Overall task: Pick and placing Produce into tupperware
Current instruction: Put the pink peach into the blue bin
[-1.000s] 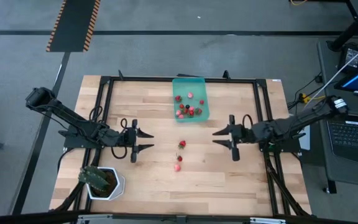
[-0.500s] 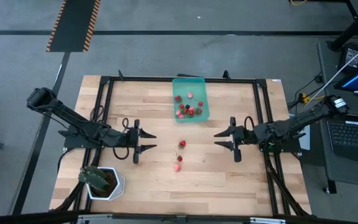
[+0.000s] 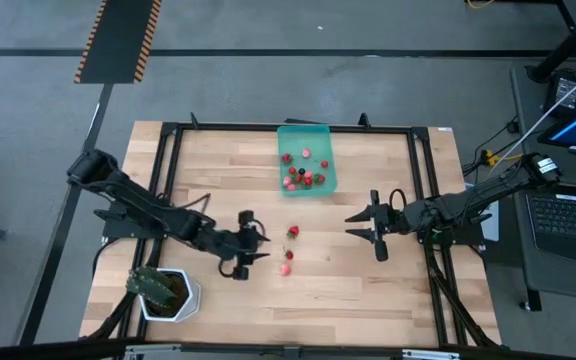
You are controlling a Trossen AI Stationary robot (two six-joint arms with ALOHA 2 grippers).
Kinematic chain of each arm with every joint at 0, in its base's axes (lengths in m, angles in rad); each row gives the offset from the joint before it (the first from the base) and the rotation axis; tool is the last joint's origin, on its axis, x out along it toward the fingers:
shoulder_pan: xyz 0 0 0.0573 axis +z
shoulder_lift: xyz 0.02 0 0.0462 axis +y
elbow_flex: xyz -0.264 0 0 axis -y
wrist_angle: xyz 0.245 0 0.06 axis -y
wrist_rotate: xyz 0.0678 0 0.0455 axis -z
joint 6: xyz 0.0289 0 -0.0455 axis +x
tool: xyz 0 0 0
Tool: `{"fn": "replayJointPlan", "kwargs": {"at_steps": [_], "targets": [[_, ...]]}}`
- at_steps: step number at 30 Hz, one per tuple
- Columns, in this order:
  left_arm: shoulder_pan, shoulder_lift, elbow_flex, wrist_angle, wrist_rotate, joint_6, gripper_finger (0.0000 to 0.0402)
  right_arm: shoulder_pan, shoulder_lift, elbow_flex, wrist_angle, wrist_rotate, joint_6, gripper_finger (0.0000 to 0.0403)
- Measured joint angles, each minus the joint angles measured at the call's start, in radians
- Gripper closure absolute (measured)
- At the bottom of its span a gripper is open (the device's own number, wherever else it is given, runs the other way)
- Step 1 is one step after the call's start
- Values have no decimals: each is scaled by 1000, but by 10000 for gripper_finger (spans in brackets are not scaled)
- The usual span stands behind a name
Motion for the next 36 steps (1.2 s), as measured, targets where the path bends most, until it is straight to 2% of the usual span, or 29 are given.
{"fn": "replayJointPlan", "kwargs": {"at_steps": [6, 12, 20, 28, 36], "targets": [[21, 118, 125, -132, 116, 4, 237, 0, 0, 0, -22, 0, 2, 265], [48, 221, 202, -144, 201, 6, 237, 0, 0, 0, -28, 0, 11, 265], [58, 332, 348, -274, 199, -71, 237, 0, 12, 0, -86, -1, 91, 265], [45, 408, 399, -290, 249, -79, 237, 0, 54, 0, -94, -1, 108, 265], [40, 431, 398, -291, 287, -105, 237, 0, 63, 0, -84, -1, 109, 265]]}}
